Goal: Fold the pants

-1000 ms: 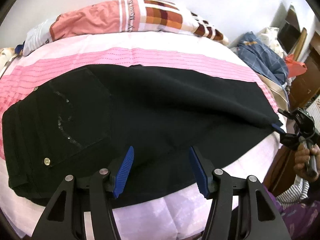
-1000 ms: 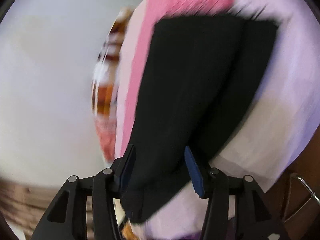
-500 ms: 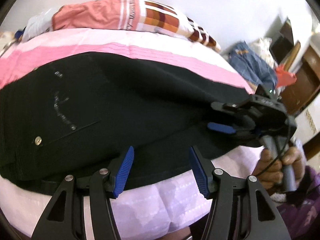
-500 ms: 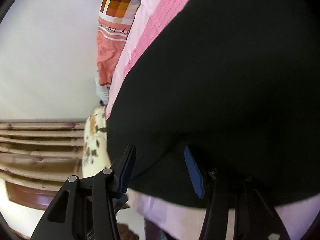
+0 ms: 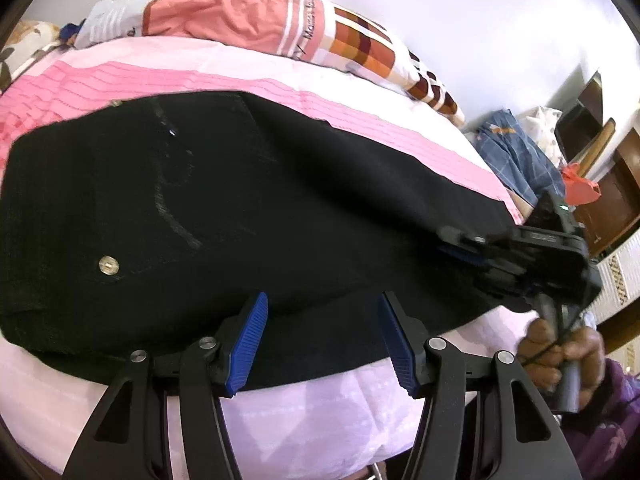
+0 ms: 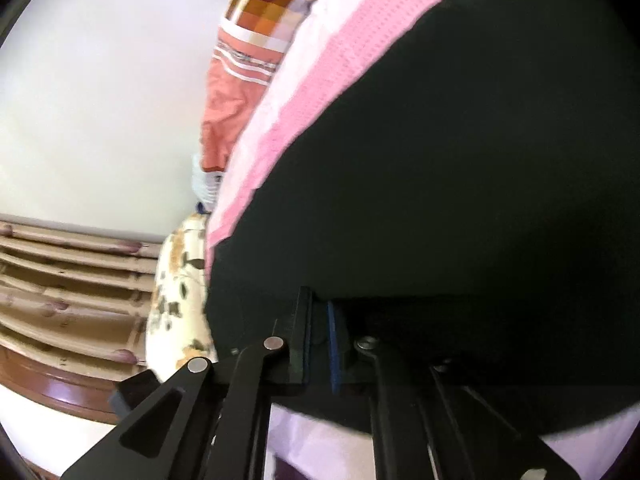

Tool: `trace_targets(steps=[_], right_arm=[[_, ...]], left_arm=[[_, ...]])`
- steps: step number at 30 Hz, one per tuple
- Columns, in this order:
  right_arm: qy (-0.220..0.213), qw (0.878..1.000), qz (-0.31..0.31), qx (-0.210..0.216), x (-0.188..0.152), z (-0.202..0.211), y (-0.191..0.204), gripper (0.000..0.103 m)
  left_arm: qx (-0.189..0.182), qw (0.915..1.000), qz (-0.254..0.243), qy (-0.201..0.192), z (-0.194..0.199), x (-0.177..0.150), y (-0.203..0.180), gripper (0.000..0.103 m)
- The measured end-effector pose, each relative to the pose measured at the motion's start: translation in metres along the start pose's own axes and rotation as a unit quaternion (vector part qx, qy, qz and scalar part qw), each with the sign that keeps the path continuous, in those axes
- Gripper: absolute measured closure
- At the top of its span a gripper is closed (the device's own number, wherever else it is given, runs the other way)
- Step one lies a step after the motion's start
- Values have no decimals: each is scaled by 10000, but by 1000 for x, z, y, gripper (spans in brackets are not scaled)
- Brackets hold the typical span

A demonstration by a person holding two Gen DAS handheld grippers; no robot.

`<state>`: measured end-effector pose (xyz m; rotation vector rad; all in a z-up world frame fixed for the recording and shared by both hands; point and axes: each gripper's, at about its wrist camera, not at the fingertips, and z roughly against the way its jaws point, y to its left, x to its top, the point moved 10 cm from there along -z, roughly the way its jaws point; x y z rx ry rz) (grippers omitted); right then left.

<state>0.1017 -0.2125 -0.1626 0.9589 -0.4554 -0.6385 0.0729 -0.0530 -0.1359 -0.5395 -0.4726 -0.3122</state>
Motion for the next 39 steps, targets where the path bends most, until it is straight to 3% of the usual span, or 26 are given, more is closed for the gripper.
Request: trace_targets(steps=[6, 7, 10, 13, 15, 16, 17, 24, 25, 26, 28, 32, 34, 37, 39], right_arm=[[290, 9972, -149, 680, -32, 18, 37, 98], [294, 9976, -126, 610, -35, 20, 36, 98], [212, 9993, 272, -112, -33, 18, 16, 95], [146, 9992, 271, -271, -23, 9, -1, 95], [180, 9992, 50, -342, -17, 3, -14, 85], [202, 9991, -151, -333, -16, -1, -19, 67], [183, 9989, -384, -212, -14, -5, -23, 63], [-109, 9996, -158, -225, 8, -20, -12, 65], [-51, 9996, -27, -287, 6, -23, -10, 81], [69, 9994, 67, -335, 2, -27, -9, 87], [133, 9993, 85, -333, -6, -26, -9, 89], [279, 9994, 36, -217, -19, -11, -2, 93], [504, 9987, 2, -1, -32, -5, 9, 92], [515, 9974, -257, 441, -39, 2, 17, 92], [568, 9973, -217, 403, -40, 1, 16, 92]], left_arm=[[291, 9993, -157, -147, 14, 8, 15, 43], [347, 9992, -165, -150, 15, 8, 18, 42], [369, 9991, -51, -181, 16, 7, 25, 41], [327, 9993, 17, -200, 15, 4, 26, 41], [327, 9993, -44, -153, 12, 2, 25, 41], [337, 9993, -83, -120, 11, 0, 24, 41], [343, 9993, -119, -90, 8, -1, 23, 41], [-55, 9996, 292, 12, 0, -6, 29, 41], [-63, 9995, 309, 21, -1, -6, 29, 41], [-54, 9995, 317, 44, 0, -6, 30, 41], [-43, 9995, 317, 59, 2, -5, 30, 41], [127, 9995, 293, 19, 10, 0, 35, 41], [197, 9994, 272, -49, 17, 4, 40, 41], [488, 9985, 184, -164, 26, 10, 54, 41], [654, 9974, 266, -147, 28, 10, 67, 41]])
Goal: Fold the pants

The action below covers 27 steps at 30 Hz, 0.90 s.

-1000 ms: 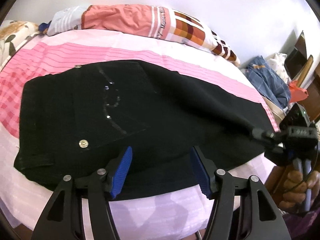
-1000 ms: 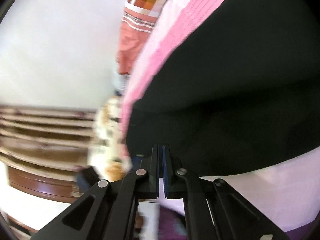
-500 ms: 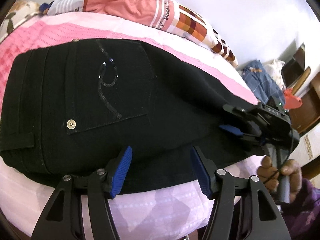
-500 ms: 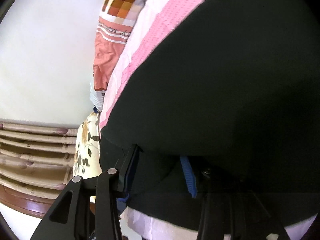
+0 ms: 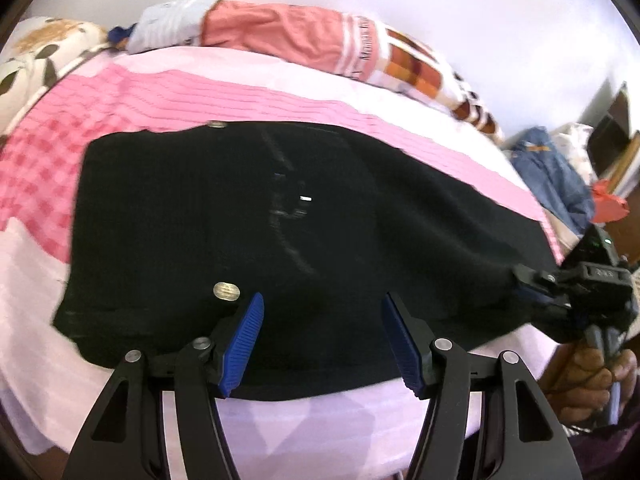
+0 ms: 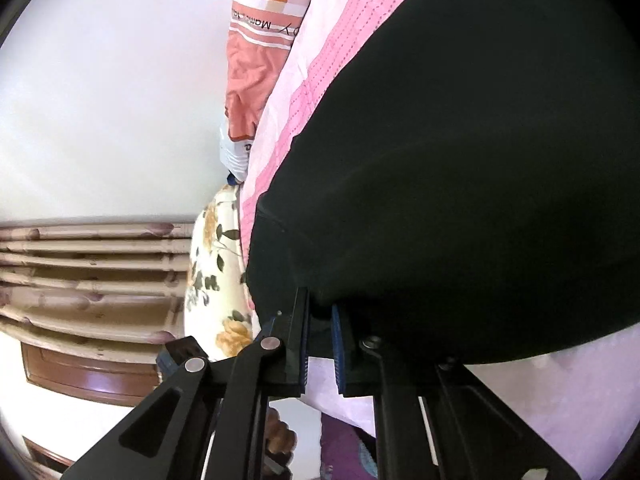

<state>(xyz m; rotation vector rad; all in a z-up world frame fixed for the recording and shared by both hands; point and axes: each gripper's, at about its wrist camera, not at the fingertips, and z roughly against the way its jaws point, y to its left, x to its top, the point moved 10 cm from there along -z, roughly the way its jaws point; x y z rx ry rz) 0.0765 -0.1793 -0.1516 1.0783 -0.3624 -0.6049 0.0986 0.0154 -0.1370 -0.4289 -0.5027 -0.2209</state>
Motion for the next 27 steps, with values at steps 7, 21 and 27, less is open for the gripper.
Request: trace_targets(steps=[7, 21, 27], right_arm=[[579, 9975, -308, -262, -35, -19, -28, 97], [917, 9943, 519, -175, -39, -41, 12, 48], [1360, 9901, 348, -5, -53, -87, 26, 48]], left_arm=[[209, 9996, 180, -71, 4, 3, 30, 41], [156, 9985, 235, -476, 56, 16, 58, 40], [160, 9945, 948, -409, 75, 3, 103, 40]])
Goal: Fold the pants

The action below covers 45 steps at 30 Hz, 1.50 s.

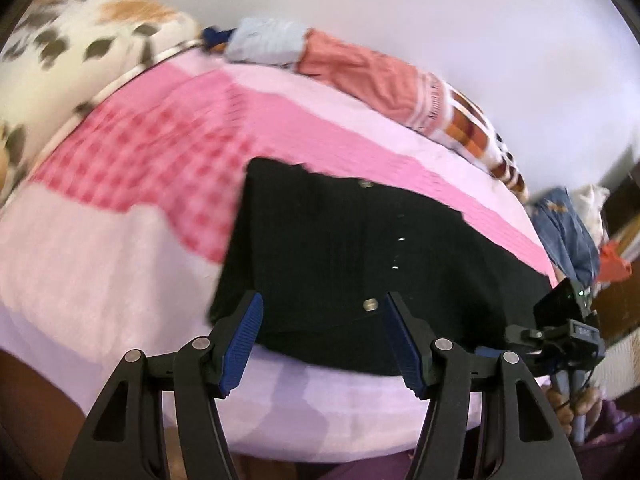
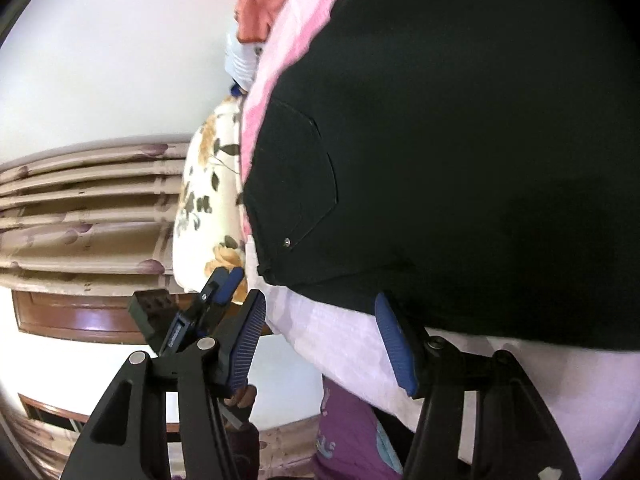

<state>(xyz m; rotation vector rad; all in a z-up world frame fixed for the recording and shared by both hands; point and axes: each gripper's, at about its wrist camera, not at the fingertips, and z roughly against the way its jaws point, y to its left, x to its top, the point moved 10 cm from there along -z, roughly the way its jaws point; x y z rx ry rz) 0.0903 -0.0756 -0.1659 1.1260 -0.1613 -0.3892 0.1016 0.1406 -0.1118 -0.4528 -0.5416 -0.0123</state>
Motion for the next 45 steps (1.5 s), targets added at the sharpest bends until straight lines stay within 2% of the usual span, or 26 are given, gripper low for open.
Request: trace_targets(steps=[2, 4, 7, 10, 12, 13, 14, 15, 16, 19, 21, 22, 26, 29, 32, 34, 37, 38, 39, 42, 45], right_arm=[[75, 9999, -126, -45, 0, -15, 1, 54], [109, 9993, -213, -287, 0, -29, -2, 58], [74, 9984, -539, -173, 2, -39, -2, 58], [27, 9966, -807, -147, 5, -47, -6, 62], [-47, 9949, -1009, -59, 7, -47, -9, 64], [-83, 9950, -990, -80, 8, -47, -9, 68], [-105, 9956, -923, -137, 8, -48, -8, 83], [-110, 9963, -818, -220, 8, -52, -7, 94], [-79, 9969, -730, -272, 7, -53, -7, 95], [-123, 9978, -614, -223, 6, -53, -3, 95], [-150, 9985, -508, -147, 6, -50, 2, 96], [-168, 9988, -465, -66, 5, -46, 6, 96], [-165, 9996, -220, 16, 6, -44, 18, 96], [-88, 9993, -360, 3, 4, -52, 12, 96], [-8, 9989, -460, -7, -1, -56, 6, 96], [30, 9989, -473, -28, -3, -56, 4, 96], [74, 9990, -446, -45, -5, -59, 6, 96], [87, 9990, -431, -38, -5, -59, 7, 96], [92, 9991, -412, -34, -5, -60, 9, 96], [118, 9994, -321, 18, -4, -65, 17, 96], [100, 9996, -266, 90, -1, -67, 23, 96]], left_arm=[[-175, 9995, 270, 55, -1, -6, 7, 40], [-358, 9982, 471, 79, -1, -11, 10, 40], [-406, 9979, 484, 167, -3, -17, 12, 40], [-611, 9963, 462, 383, -9, -25, 8, 41], [-532, 9964, 409, 517, -15, -29, 7, 41], [-548, 9961, 432, 549, -18, -30, 7, 40], [-575, 9958, 464, 533, -18, -30, 7, 40], [-593, 9959, 471, 487, -18, -29, 7, 40], [-604, 9960, 470, 463, -18, -28, 7, 40], [-447, 9970, 436, 455, -19, -29, 9, 45], [-95, 9978, 294, 579, -22, -34, 13, 57], [-97, 9974, 354, 613, -21, -36, 15, 58], [-436, 9918, 1053, 574, -12, -48, 29, 58], [-981, 9815, 1455, 763, -17, -53, 23, 57], [-1030, 9814, 1445, 738, -22, -46, 16, 51], [-1090, 9800, 1463, 795, -28, -43, 12, 51], [-844, 9844, 1431, 584, -26, -32, 16, 54], [-723, 9866, 1362, 539, -24, -30, 16, 68], [-571, 9893, 1247, 488, -22, -28, 17, 76], [-267, 9943, 975, 333, -18, -15, 16, 81], [-187, 9973, 698, 92, -12, 4, 13, 83]])
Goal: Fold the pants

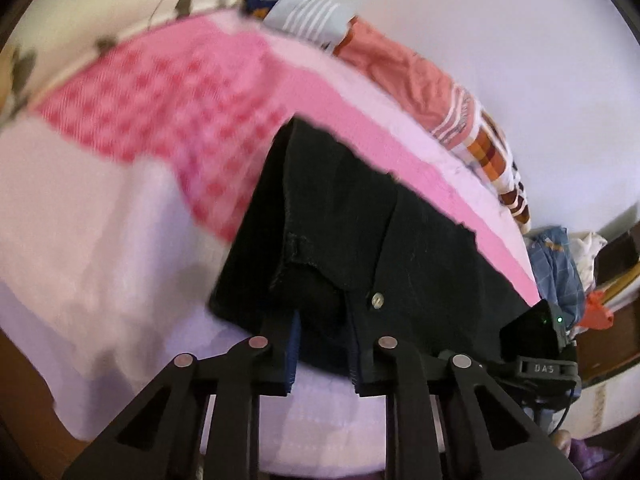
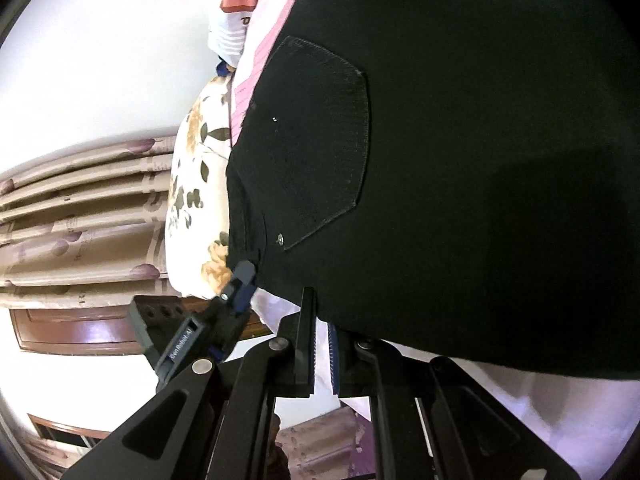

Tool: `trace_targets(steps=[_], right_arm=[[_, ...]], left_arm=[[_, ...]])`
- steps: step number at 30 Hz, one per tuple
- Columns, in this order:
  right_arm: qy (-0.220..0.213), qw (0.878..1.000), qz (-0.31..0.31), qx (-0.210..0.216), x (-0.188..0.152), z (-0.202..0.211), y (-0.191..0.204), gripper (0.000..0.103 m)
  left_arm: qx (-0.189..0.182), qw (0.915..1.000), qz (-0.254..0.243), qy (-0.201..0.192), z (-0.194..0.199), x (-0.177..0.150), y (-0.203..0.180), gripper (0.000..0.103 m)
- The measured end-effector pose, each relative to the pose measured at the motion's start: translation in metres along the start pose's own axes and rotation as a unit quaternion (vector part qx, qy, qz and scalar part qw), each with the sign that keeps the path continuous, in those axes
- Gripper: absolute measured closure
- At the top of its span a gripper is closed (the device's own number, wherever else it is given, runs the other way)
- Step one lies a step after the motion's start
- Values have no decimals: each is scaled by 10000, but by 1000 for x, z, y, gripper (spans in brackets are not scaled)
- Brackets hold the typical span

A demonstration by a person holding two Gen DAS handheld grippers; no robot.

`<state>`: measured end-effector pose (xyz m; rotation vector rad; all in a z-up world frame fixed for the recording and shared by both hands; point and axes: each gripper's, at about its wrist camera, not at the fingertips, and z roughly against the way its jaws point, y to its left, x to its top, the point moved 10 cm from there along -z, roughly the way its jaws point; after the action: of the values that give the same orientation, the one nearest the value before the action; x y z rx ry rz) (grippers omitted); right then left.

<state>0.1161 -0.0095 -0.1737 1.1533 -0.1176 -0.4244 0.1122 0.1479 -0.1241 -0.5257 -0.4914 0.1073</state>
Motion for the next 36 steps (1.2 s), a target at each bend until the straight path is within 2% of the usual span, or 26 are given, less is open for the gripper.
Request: trace_targets(steps=[3, 6, 7, 8, 14, 18, 19, 21, 24, 27, 31, 36], right_arm=[[-7, 10000, 59, 48, 1, -1, 3, 96], [93, 9999, -120, -62, -1, -10, -12, 96], [159, 9994, -289, -62, -4, -14, -21, 96], [200, 9990, -403, -25, -8, -17, -26, 97], [420, 9985, -307, 169, -15, -21, -17, 94], [531, 9980, -224, 256, -21, 10, -11, 92], [404, 9987, -151, 283, -17, 32, -12, 90], [15, 9999, -39, 131, -8, 78, -19, 75], [-826, 9961, -291, -134, 0, 161, -53, 75], [-1585, 9838, -634, -541, 1, 222, -94, 75], [-2319, 9637, -1253, -415, 0, 274, -135, 75], [-2727, 9488, -1574, -253, 4, 297, -156, 77]], left_arm=[[178, 9994, -274, -153, 3, 10, -5, 83], [482, 9985, -75, 252, -20, -5, 18, 83], [467, 9984, 51, 324, -24, -11, 24, 83], [399, 9989, 123, 236, -22, -12, 27, 83], [694, 9975, -93, 138, -21, -10, 23, 83], [622, 9979, -11, 166, -21, -10, 26, 81], [611, 9980, 14, 175, -22, -9, 27, 81], [602, 9980, 57, 185, -22, -9, 27, 81], [612, 9979, 59, 193, -22, -10, 27, 80], [608, 9978, 110, 218, -21, -10, 28, 80], [648, 9976, 116, 226, -21, -12, 27, 80], [676, 9973, 113, 275, -23, -11, 28, 80]])
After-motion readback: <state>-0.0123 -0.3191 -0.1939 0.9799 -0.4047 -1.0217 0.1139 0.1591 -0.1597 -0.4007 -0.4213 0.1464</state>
